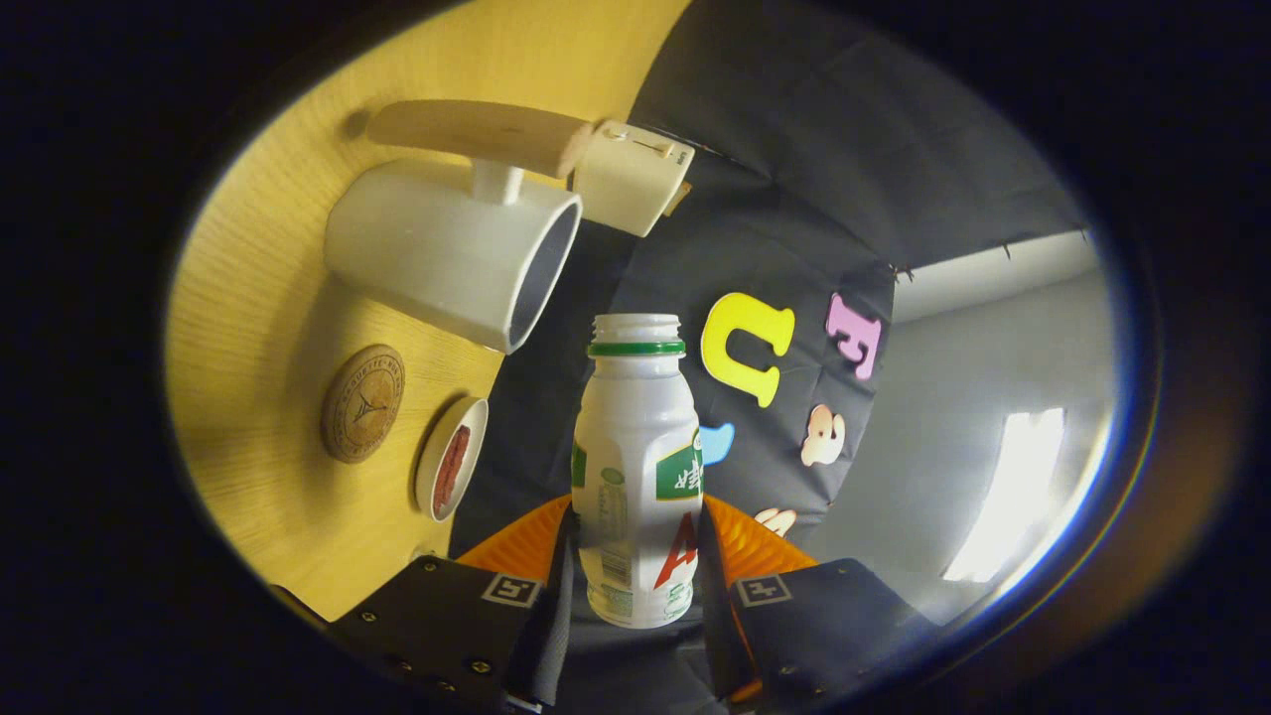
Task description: Take the bottle from table, then pour the juice into the cup, finally place the bottle on the coaster
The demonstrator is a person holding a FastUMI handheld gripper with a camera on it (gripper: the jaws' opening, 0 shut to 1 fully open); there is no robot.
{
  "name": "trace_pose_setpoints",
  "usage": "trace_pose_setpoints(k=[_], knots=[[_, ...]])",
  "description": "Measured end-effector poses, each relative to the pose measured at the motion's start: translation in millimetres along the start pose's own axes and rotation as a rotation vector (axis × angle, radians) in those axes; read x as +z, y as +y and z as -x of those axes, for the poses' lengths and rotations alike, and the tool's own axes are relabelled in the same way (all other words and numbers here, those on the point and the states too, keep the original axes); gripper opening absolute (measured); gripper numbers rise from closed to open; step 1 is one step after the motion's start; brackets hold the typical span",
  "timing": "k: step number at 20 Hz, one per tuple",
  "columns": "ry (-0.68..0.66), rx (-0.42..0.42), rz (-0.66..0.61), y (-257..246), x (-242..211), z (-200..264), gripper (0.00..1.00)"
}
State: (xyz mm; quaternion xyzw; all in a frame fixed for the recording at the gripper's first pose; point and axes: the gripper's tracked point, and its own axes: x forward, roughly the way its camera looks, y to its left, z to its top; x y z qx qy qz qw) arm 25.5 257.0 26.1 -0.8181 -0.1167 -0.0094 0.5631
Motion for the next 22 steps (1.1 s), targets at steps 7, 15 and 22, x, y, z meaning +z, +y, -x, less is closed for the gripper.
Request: trace_pose_setpoints(k=[7, 15, 22], knots=[[0.022, 0.065, -0.405, 2.0, -12.7, 6.6, 0.56], [0.04, 0.155, -0.808, 16.4, -12.1, -0.2, 0.56], [0.038, 0.26, -1.182, 36.7, 5.3, -7.6, 0.56]])
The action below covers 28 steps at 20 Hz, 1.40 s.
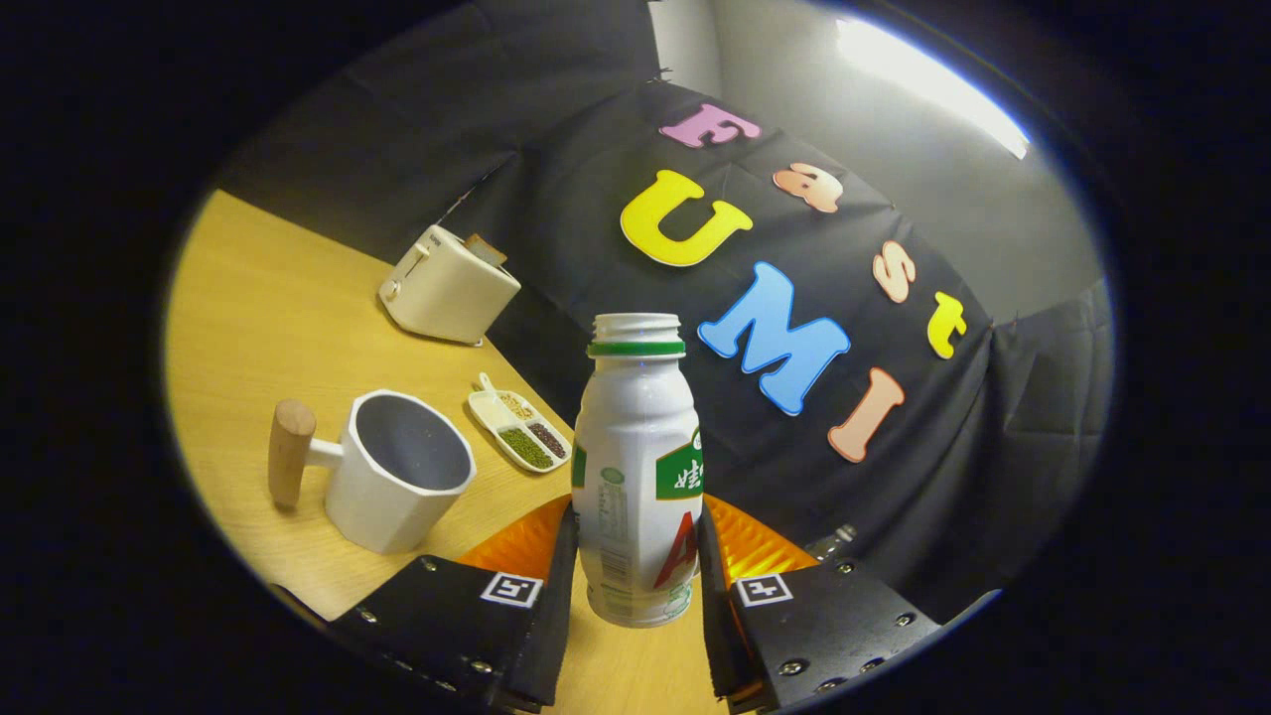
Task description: Take the bottle from table, then pour the juice into the cup, finally place the bottle on the coaster
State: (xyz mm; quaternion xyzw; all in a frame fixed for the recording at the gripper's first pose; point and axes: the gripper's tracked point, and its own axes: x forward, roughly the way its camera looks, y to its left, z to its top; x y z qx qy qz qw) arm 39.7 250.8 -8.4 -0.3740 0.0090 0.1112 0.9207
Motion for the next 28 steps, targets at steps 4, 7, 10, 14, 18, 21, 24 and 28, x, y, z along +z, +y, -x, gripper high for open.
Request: trace_pose_setpoints(k=[4, 7, 10, 14, 18, 21, 24, 28], knots=[[0.006, 0.048, -0.177, 5.0, -8.2, -8.3, 0.56], [-0.005, 0.08, -0.292, 7.9, -10.4, -15.2, 0.56], [-0.002, 0.122, -0.404, 16.8, -14.2, -19.6, 0.56], [0.001, 0.151, -0.484, 19.4, -21.4, -20.3, 0.56], [0.003, 0.157, -0.534, 27.7, -26.0, -33.6, 0.56], [0.007, 0.153, -0.557, 27.2, -31.4, -38.5, 0.56], [0.014, 0.157, -0.578, 29.6, -36.5, -40.4, 0.56], [0.004, 0.15, -0.604, 28.2, -38.8, -42.1, 0.56]])
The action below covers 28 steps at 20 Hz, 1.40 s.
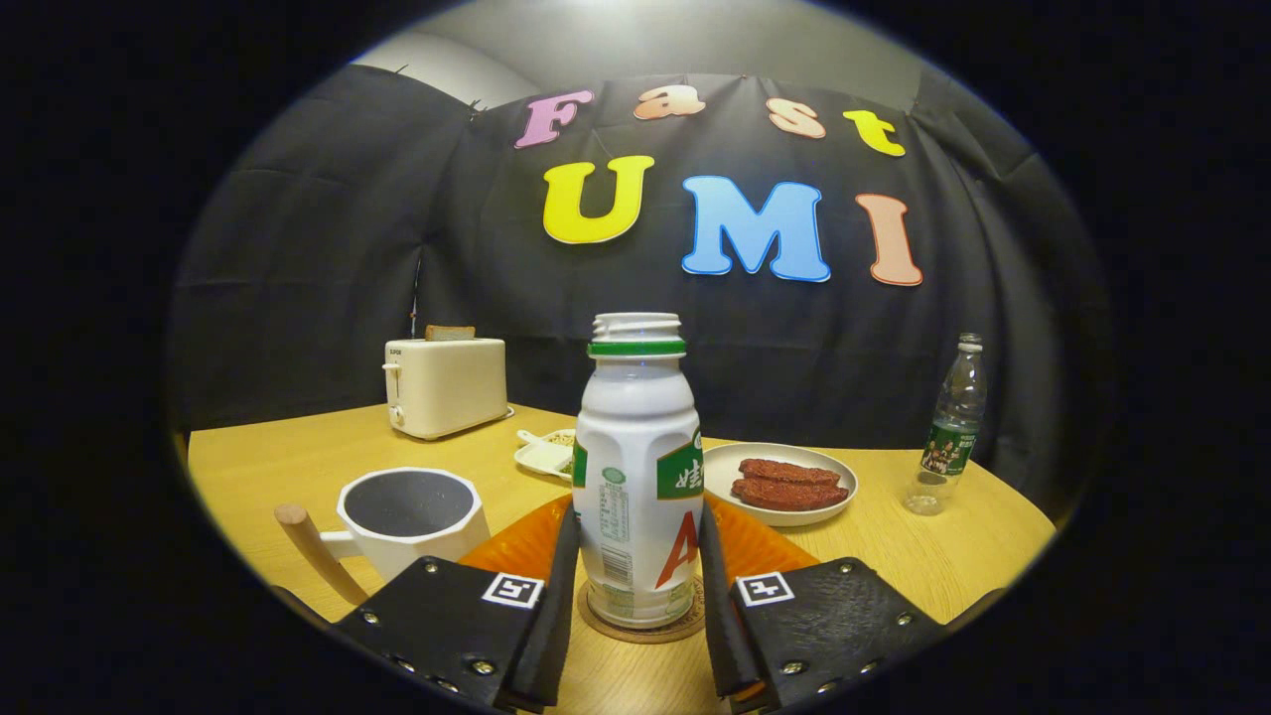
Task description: Take the bottle from table, then pour the juice into the cup, finally place the bottle on the coaster
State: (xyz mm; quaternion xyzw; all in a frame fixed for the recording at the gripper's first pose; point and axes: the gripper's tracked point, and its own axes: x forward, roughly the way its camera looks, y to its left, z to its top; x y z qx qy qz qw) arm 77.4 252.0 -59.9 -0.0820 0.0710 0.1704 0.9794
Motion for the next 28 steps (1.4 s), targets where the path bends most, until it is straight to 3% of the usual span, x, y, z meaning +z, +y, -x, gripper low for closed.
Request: trace_pose_setpoints(k=[6, 13, 20, 22, 24, 28], knots=[[-0.017, -0.005, -0.075, -6.8, -2.6, -1.9, 0.56], [-0.026, -0.004, -0.078, -6.9, -1.6, -1.6, 0.57], [-0.039, -0.009, -0.056, -7.6, 0.7, 0.8, 0.7], [-0.065, -0.016, -0.055, -8.9, 9.3, 2.9, 0.85], [-0.086, -0.019, -0.048, -9.1, 16.3, 5.4, 0.91], [-0.151, -0.033, -0.017, -9.0, 47.2, 17.7, 0.91]])
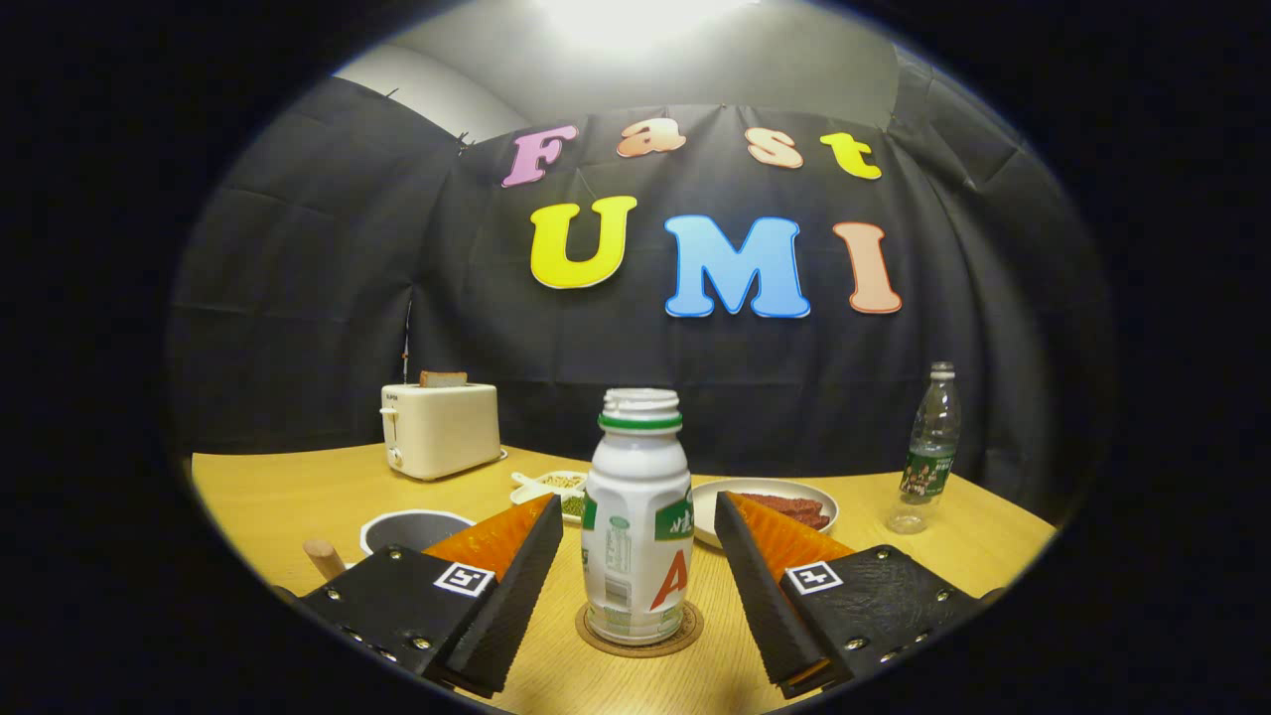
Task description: Take the bottle from table, then pour the juice into the cup, finally place the bottle on the coaster
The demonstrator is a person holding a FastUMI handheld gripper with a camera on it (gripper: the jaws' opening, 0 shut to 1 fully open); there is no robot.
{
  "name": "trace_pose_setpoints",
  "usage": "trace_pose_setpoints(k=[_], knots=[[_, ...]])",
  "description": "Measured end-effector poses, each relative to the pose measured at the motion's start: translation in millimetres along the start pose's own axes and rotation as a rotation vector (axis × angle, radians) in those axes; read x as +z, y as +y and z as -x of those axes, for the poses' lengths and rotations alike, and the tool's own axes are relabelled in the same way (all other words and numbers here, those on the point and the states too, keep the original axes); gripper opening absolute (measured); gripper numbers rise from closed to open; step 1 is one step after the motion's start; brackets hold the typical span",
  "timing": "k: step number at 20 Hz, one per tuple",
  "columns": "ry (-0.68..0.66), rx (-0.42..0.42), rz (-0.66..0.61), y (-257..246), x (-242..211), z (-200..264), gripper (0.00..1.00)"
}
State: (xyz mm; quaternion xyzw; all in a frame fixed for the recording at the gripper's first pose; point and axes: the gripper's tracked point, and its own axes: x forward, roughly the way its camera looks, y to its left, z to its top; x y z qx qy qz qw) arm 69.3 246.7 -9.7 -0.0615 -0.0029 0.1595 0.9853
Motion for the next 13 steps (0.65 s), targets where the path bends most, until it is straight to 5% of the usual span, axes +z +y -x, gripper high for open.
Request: trace_pose_setpoints(k=[13], knots=[[-0.189, 0.003, 0.055, -6.1, 104.2, 44.6, 0.91]])
